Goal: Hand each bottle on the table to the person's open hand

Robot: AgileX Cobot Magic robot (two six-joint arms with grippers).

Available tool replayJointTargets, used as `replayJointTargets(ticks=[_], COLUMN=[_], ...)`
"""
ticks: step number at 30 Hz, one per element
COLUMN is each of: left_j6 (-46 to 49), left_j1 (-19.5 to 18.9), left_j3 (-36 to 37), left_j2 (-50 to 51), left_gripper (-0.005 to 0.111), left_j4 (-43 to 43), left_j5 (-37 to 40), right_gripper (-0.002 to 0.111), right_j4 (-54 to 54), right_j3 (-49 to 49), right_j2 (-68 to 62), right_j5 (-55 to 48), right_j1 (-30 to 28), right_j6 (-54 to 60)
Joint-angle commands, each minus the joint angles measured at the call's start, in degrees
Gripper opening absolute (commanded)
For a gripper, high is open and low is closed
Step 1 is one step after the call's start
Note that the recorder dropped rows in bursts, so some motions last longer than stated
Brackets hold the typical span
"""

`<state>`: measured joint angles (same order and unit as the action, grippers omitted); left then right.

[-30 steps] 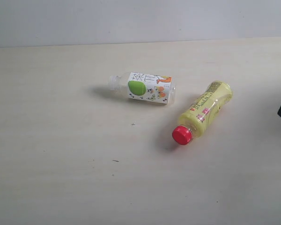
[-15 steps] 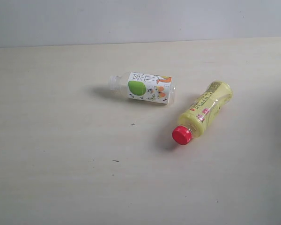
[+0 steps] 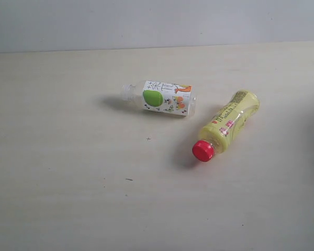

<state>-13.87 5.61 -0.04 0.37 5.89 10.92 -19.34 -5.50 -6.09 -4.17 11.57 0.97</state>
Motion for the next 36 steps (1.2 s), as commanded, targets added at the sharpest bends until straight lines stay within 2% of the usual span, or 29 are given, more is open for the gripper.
replayJointTargets(ticks=[1,4,8,10,21,33,36], left_j6=[0.1,0.1,0.1,0.1,0.1,0.1,0.1], left_j1=[0.3,0.3,0.3,0.3,0.3,0.3,0.3], left_j3=[0.0,0.0,0.0,0.0,0.0,0.0,0.0], left_j2=[-0.4,-0.4,-0.4,-0.4,-0.4,-0.4,-0.4], left_gripper=[0.0,0.0,0.0,0.0,0.0,0.0,0.0], left_j4=[-0.2,-0.2,-0.2,-0.2,-0.2,-0.2,-0.2], left_j5=[-0.1,-0.1,-0.1,-0.1,-0.1,-0.1,-0.1], right_gripper=[0.0,0.0,0.0,0.0,0.0,0.0,0.0], right_j4=[5.8,12.8,18.3,20.1,22.8,22.7,26.3], right_j3=[1.9,3.9,5.5,5.5,5.5,5.5,5.5], right_j2=[1.4,2.0,2.3,2.3,2.3,2.3,2.3], right_j5=[-0.3,2.3,9.4,9.6,6.0,12.1,10.4], right_j1=[-0.3,-0.3,-0.3,-0.3,-0.3,-0.3,-0.3], right_j6=[-3.6,-7.6,-14.4,-14.5,-16.1,-19.7,-19.1])
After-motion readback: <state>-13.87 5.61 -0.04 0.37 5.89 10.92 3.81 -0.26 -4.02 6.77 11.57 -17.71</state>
